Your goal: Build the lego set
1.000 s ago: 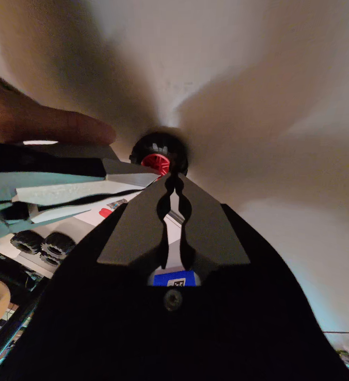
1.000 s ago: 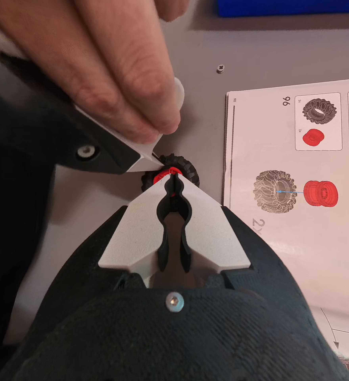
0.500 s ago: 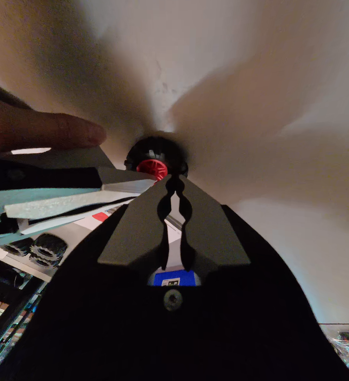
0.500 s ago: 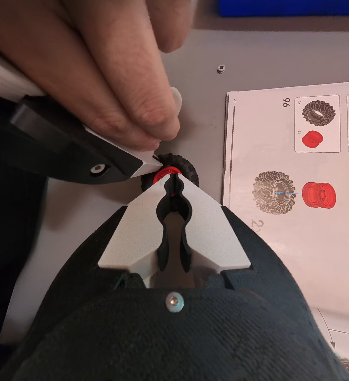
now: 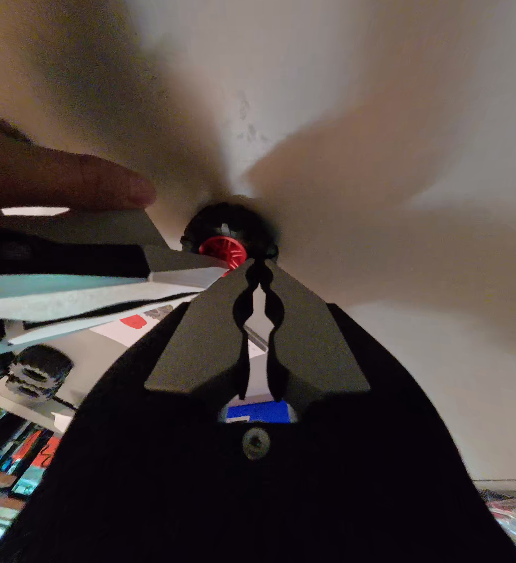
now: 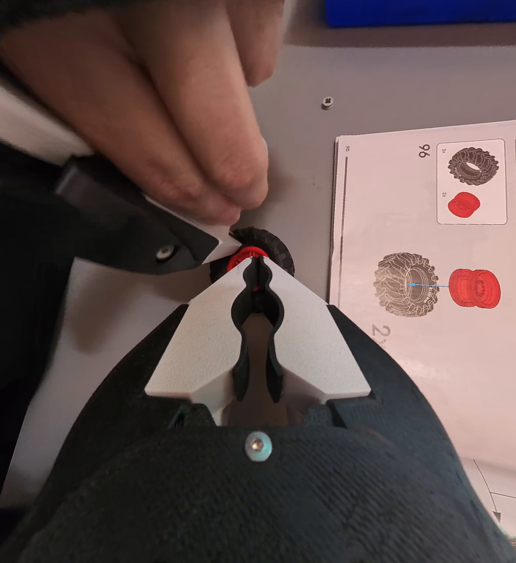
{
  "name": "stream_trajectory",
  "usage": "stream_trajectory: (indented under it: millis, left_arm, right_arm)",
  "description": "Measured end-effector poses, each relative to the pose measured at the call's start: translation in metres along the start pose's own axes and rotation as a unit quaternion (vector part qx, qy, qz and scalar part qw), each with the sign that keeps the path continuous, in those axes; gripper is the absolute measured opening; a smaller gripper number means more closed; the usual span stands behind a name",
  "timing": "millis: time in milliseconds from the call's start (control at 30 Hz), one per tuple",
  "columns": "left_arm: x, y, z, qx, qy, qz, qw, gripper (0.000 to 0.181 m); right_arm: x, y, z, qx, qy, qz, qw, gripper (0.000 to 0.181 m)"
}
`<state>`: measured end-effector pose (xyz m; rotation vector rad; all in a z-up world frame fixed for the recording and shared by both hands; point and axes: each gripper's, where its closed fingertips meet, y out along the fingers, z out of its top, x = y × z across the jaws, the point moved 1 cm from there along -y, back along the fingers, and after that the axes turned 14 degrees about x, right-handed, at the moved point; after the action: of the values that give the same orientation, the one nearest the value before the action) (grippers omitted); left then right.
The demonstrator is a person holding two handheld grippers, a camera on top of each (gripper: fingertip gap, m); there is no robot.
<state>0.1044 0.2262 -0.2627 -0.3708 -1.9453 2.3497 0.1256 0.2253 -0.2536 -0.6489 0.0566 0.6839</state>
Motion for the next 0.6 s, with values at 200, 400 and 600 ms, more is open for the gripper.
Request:
stream_trajectory:
  millis: [200,400,600]
  left_arm:
    - [0.000,-0.014,-0.001,0.091,-0.102,0.041,0.990,0.000]
    - [-0.009,-0.019,-0.002,0.079,-0.050,0.103,0.990,0.000]
    - [-0.006,-0.014,-0.002,0.069,-0.017,0.062,0.996,0.000]
  right_arm:
    - [0.000,-0.001,0.001,0.003,0.005,-0.003,1.000,0.000]
    - [0.000,-0.001,0.001,-0.001,0.000,-0.006,1.000,0.000]
    - [0.000,-0.001,0.001,-0.002,-0.001,-0.007,1.000,0.000]
